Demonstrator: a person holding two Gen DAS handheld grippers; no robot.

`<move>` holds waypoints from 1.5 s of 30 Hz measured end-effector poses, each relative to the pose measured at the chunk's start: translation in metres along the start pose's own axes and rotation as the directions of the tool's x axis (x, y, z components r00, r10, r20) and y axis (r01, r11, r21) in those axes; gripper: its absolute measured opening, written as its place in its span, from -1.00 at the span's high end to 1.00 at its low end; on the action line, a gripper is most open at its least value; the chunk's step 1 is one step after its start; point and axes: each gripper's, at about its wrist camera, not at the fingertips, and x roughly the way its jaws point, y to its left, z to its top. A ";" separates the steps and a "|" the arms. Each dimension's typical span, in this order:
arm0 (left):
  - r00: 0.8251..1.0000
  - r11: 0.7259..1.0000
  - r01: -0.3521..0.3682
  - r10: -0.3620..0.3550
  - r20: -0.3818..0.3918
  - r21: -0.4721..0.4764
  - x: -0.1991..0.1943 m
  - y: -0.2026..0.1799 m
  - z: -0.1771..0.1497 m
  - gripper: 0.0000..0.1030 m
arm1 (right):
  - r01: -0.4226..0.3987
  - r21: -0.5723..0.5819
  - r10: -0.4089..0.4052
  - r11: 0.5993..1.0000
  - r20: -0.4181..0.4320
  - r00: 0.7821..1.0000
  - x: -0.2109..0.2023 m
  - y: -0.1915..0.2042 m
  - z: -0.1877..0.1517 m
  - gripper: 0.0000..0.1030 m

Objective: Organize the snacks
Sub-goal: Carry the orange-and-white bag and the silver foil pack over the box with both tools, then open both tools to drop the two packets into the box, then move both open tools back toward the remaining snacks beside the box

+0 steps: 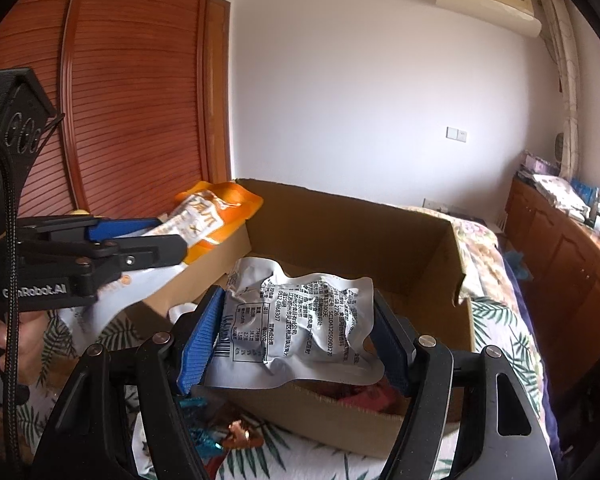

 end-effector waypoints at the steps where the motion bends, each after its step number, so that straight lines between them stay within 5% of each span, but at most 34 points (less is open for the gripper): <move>1: 1.000 1.000 -0.002 0.002 -0.004 0.001 0.003 0.001 0.001 0.17 | -0.001 0.000 0.001 1.000 -0.001 1.000 0.003 0.000 0.001 -0.40; 23: 0.994 0.998 -0.056 0.058 -0.098 0.014 0.046 0.005 0.010 0.13 | -0.031 0.033 0.033 0.999 -0.053 0.998 0.033 -0.003 0.006 -0.43; 45: 0.996 0.997 -0.069 0.071 -0.052 0.038 -0.001 -0.006 -0.005 0.02 | -0.024 0.052 0.026 0.998 -0.034 0.999 0.004 0.008 0.003 -0.50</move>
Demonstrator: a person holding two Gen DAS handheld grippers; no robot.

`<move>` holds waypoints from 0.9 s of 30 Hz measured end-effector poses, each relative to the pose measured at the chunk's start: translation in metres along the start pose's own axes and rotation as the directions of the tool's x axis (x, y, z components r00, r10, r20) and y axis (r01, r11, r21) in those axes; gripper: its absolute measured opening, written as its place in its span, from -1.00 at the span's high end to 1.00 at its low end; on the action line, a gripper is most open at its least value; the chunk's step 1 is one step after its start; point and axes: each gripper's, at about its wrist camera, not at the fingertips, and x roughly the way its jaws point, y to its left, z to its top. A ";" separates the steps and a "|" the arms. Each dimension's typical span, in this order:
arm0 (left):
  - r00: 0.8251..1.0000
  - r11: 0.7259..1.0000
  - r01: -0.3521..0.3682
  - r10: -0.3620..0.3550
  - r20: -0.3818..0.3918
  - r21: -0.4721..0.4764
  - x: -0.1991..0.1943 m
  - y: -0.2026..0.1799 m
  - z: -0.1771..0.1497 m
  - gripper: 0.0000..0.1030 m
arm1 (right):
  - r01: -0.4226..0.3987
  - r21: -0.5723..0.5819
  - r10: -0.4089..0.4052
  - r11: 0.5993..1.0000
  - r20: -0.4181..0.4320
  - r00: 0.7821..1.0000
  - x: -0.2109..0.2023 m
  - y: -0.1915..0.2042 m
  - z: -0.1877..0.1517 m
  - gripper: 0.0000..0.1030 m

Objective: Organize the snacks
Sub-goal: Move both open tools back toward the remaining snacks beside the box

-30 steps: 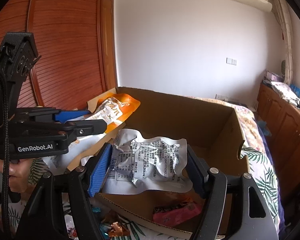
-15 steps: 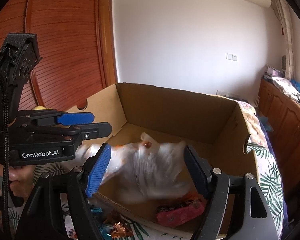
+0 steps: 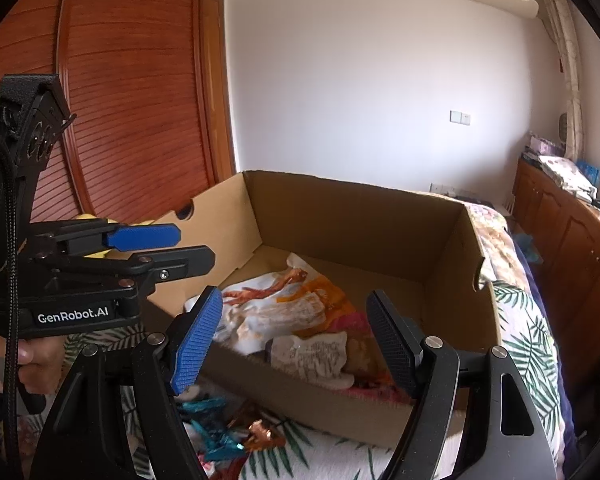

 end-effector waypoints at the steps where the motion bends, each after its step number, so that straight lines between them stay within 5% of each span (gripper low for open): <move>1: 1.000 1.000 -0.001 0.001 0.002 0.002 -0.004 -0.001 -0.002 0.02 | 0.000 0.003 0.000 1.000 0.003 1.000 -0.004 0.001 -0.001 -0.50; 15: 1.000 1.000 -0.002 0.002 -0.005 -0.001 -0.062 0.001 -0.052 -0.10 | -0.003 0.018 0.002 1.000 0.024 1.000 -0.048 0.030 -0.030 -0.50; 27: 0.996 1.000 0.004 -0.006 -0.088 -0.026 -0.063 0.005 -0.118 -0.15 | 0.008 0.053 -0.007 0.999 -0.036 0.999 -0.038 0.045 -0.070 -0.50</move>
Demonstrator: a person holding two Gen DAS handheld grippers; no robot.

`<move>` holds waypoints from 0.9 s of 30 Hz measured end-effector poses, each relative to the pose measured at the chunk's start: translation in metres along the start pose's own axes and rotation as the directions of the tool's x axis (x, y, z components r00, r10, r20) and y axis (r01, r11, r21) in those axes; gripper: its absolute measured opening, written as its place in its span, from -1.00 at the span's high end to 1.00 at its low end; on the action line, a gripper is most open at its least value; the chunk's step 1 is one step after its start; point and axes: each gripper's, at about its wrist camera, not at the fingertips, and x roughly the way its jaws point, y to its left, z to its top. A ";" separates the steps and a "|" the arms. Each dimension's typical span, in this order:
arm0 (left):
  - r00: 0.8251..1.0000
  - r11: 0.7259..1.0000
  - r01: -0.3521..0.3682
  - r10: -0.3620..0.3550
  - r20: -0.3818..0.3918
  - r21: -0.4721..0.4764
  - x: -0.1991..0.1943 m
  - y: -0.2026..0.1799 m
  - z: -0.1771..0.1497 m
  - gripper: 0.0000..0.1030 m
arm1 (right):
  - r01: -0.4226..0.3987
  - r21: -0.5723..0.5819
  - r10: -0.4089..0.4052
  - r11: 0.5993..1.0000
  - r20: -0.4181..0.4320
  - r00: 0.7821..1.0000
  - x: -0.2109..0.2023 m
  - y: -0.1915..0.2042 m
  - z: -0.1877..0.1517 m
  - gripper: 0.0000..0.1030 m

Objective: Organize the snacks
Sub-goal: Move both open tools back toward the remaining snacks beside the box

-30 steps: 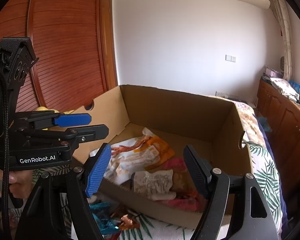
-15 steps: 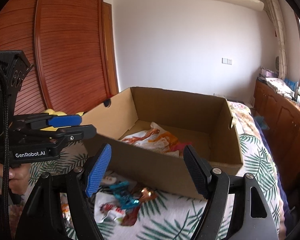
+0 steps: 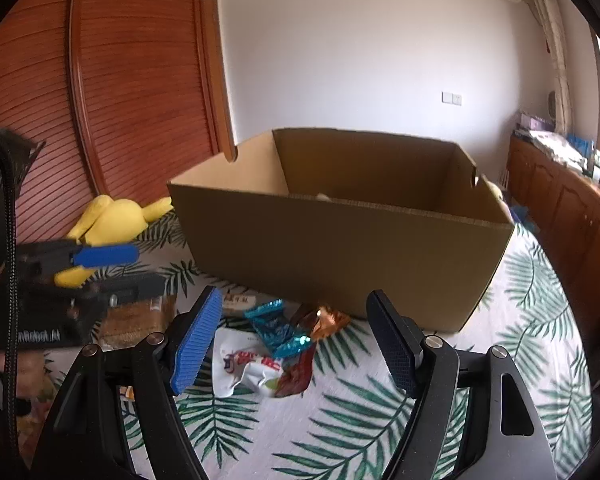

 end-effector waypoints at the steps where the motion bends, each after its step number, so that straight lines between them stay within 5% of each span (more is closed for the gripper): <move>1: 1.000 1.000 0.002 -0.002 -0.009 -0.004 0.001 0.000 -0.005 -0.15 | 0.003 0.003 -0.003 1.000 -0.005 1.000 0.002 0.001 -0.003 -0.50; 15: 0.995 1.000 0.009 -0.009 -0.100 0.007 0.004 -0.006 -0.053 -0.15 | 0.005 -0.003 -0.006 1.000 -0.112 0.994 0.030 0.012 -0.026 -0.55; 27: 0.992 0.999 0.012 -0.008 -0.127 0.031 0.009 -0.015 -0.064 -0.17 | 0.011 0.019 -0.007 1.000 -0.180 0.984 0.049 0.008 -0.034 -0.66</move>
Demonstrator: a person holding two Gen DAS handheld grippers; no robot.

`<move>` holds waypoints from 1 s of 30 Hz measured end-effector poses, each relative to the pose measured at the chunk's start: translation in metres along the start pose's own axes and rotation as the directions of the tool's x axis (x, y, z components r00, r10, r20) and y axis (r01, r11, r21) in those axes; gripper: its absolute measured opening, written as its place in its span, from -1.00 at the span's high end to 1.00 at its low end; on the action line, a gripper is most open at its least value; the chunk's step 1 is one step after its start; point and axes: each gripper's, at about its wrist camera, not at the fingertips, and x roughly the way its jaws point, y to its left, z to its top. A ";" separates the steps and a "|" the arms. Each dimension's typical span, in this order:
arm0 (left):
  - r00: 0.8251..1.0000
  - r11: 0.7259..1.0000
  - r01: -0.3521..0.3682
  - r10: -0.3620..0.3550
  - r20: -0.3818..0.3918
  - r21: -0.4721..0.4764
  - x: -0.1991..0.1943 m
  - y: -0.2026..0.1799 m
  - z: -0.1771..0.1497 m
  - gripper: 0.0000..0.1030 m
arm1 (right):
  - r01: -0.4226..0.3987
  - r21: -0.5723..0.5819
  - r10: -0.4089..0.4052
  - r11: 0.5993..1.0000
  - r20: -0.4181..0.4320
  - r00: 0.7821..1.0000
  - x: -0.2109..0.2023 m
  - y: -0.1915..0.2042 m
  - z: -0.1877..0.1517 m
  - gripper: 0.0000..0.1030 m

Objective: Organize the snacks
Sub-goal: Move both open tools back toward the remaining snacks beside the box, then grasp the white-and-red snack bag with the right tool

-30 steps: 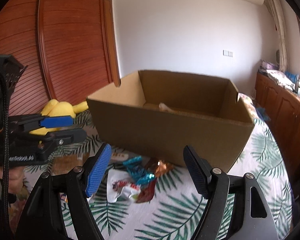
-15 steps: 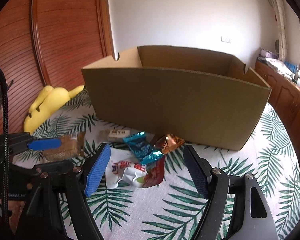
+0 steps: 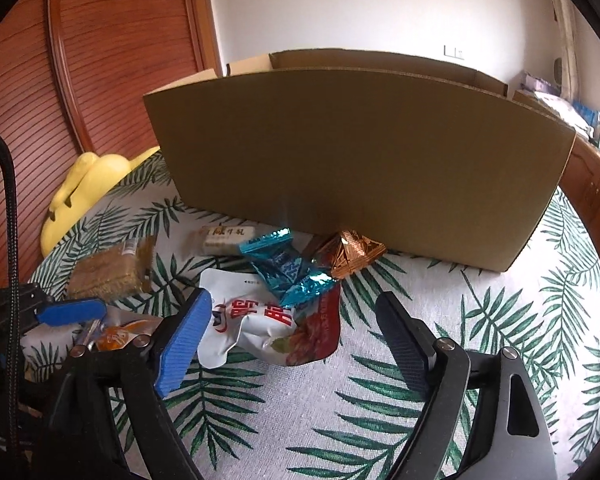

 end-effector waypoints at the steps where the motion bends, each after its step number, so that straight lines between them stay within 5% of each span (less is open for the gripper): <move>1: 1.000 1.000 0.000 0.000 0.001 -0.002 0.000 0.000 0.000 -0.18 | -0.002 0.002 0.002 1.000 -0.005 1.000 0.001 0.000 0.000 -0.66; 9: 1.000 1.000 -0.016 0.016 0.015 -0.006 0.004 -0.005 -0.005 -0.53 | -0.013 0.009 0.013 1.000 -0.053 0.999 0.010 0.000 -0.001 -0.66; 30: 0.997 0.998 -0.058 0.059 0.040 -0.008 0.008 -0.006 -0.008 -0.76 | 0.016 -0.069 -0.025 0.998 -0.125 0.992 0.023 0.007 -0.006 -0.67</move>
